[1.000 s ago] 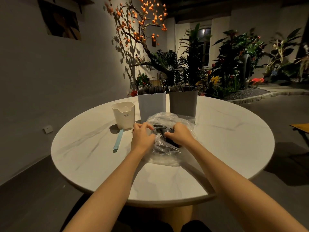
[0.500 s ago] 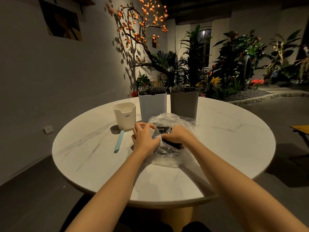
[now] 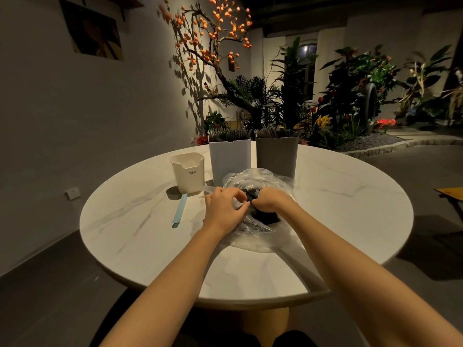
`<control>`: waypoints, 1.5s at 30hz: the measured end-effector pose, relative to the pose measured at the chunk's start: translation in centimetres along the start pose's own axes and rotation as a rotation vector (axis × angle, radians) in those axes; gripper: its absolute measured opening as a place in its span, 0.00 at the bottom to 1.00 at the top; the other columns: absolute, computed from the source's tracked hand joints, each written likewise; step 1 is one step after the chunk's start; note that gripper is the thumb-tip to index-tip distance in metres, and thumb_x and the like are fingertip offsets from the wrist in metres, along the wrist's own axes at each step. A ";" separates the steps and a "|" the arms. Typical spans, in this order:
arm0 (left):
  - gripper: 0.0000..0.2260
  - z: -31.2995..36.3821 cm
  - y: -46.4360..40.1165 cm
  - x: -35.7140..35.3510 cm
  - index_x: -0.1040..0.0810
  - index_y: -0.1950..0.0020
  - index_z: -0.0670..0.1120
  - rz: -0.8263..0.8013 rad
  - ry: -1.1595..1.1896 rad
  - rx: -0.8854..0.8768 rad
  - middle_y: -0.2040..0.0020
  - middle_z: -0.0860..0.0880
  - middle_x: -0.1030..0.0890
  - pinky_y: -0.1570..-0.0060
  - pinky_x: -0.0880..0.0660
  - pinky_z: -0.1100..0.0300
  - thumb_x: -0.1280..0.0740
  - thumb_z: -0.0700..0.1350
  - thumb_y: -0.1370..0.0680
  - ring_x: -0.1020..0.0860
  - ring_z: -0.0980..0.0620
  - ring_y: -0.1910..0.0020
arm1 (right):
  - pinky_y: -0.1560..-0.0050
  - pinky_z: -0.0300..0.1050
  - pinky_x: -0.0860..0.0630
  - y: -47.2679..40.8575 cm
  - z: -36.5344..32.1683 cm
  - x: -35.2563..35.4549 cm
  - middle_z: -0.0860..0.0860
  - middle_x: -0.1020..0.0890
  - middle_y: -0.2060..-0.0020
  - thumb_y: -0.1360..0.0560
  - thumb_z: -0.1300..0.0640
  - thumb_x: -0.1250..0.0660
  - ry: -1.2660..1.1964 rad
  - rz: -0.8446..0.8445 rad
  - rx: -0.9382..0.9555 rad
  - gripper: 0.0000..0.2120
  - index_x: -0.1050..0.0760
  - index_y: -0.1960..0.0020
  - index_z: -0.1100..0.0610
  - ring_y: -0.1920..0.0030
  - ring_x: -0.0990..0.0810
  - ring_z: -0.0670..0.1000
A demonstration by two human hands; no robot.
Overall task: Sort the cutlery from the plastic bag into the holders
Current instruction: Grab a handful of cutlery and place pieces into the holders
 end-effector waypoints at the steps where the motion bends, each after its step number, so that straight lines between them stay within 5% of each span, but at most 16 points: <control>1: 0.05 0.1 0.0 -0.1 0.20 0.49 0.53 -0.022 0.004 -0.002 0.50 0.55 0.19 0.44 0.40 0.57 0.32 0.52 0.23 0.30 0.54 0.45 | 0.49 0.46 0.26 0.0 -0.1 -0.1 0.55 0.21 0.52 0.21 0.48 0.42 0.027 -0.012 0.002 0.14 0.26 0.50 0.58 0.54 0.25 0.53; 5: 0.05 0.0 0.1 -0.1 0.21 0.48 0.52 -0.024 0.029 0.019 0.52 0.52 0.18 0.41 0.37 0.54 0.34 0.50 0.22 0.27 0.54 0.50 | 0.47 0.46 0.28 0.2 -0.2 -0.3 0.58 0.22 0.53 0.19 0.44 0.44 0.115 -0.038 0.027 0.22 0.24 0.48 0.62 0.55 0.27 0.54; 8: 0.05 -0.1 0.2 0.2 0.20 0.49 0.52 0.010 0.032 0.025 0.54 0.53 0.18 0.42 0.36 0.54 0.35 0.48 0.21 0.26 0.53 0.51 | 0.46 0.46 0.28 0.4 -0.2 0.2 0.59 0.20 0.45 0.19 0.52 0.41 0.073 -0.027 0.045 0.17 0.24 0.41 0.64 0.54 0.28 0.53; 15: 0.07 0.4 0.3 0.4 0.20 0.49 0.49 0.048 -0.141 -0.110 0.48 0.51 0.20 0.42 0.39 0.57 0.37 0.46 0.21 0.28 0.51 0.44 | 0.45 0.47 0.27 0.6 0.0 1.1 0.60 0.21 0.43 0.23 0.62 0.38 -0.047 -0.036 0.069 0.15 0.25 0.38 0.64 0.44 0.23 0.58; 22: 0.06 1.0 0.6 0.6 0.20 0.50 0.48 0.062 -0.098 -0.164 0.48 0.51 0.19 0.46 0.44 0.65 0.36 0.44 0.22 0.28 0.54 0.45 | 0.63 0.39 0.29 1.5 0.6 1.6 0.58 0.25 0.53 0.23 0.66 0.39 -0.243 -0.046 0.037 0.02 0.27 0.53 0.62 0.54 0.27 0.54; 25: 0.06 0.8 0.6 0.5 0.20 0.50 0.48 0.050 -0.087 -0.127 0.48 0.51 0.19 0.45 0.43 0.65 0.37 0.44 0.21 0.29 0.55 0.46 | 0.61 0.42 0.27 1.6 0.8 1.5 0.59 0.26 0.54 0.21 0.66 0.44 -0.317 -0.133 0.036 0.09 0.28 0.44 0.61 0.56 0.28 0.55; 30: 0.07 0.6 0.7 0.4 0.20 0.49 0.49 0.013 -0.092 -0.097 0.48 0.52 0.19 0.43 0.41 0.60 0.38 0.44 0.21 0.28 0.53 0.45 | 0.67 0.40 0.29 2.1 1.8 2.1 0.56 0.27 0.65 0.20 0.64 0.42 -0.490 -0.175 -0.054 0.03 0.31 0.52 0.62 0.68 0.30 0.49; 36: 0.11 0.8 0.8 0.3 0.22 0.40 0.51 -0.012 -0.134 -0.041 0.40 0.51 0.21 0.35 0.40 0.56 0.38 0.46 0.20 0.29 0.53 0.39 | 0.74 0.36 0.35 3.0 2.8 2.2 0.54 0.29 0.68 0.19 0.54 0.39 -0.474 -0.183 -0.056 0.12 0.30 0.57 0.60 0.72 0.34 0.47; 40: 0.18 1.3 0.9 0.4 0.29 0.29 0.54 -0.068 -0.208 -0.054 0.31 0.53 0.27 0.32 0.42 0.54 0.40 0.48 0.20 0.34 0.52 0.32 | 0.72 0.38 0.34 3.0 3.3 1.7 0.54 0.31 0.67 0.18 0.56 0.43 -0.546 -0.206 -0.082 0.12 0.28 0.44 0.64 0.71 0.34 0.48; 45: 0.22 1.1 1.0 0.1 0.39 0.24 0.56 -0.139 -0.285 0.005 0.26 0.53 0.34 0.28 0.45 0.50 0.43 0.51 0.18 0.40 0.50 0.28 | 0.71 0.37 0.33 3.4 3.6 1.9 0.54 0.30 0.64 0.18 0.58 0.43 -0.588 -0.259 -0.077 0.08 0.30 0.43 0.61 0.70 0.34 0.47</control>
Point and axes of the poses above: each hand's wrist, its own y-axis away from the middle knuckle, its own x-axis out of the back of the hand, z = x × y, the point moved 2 cm from there along -y, towards the middle knuckle
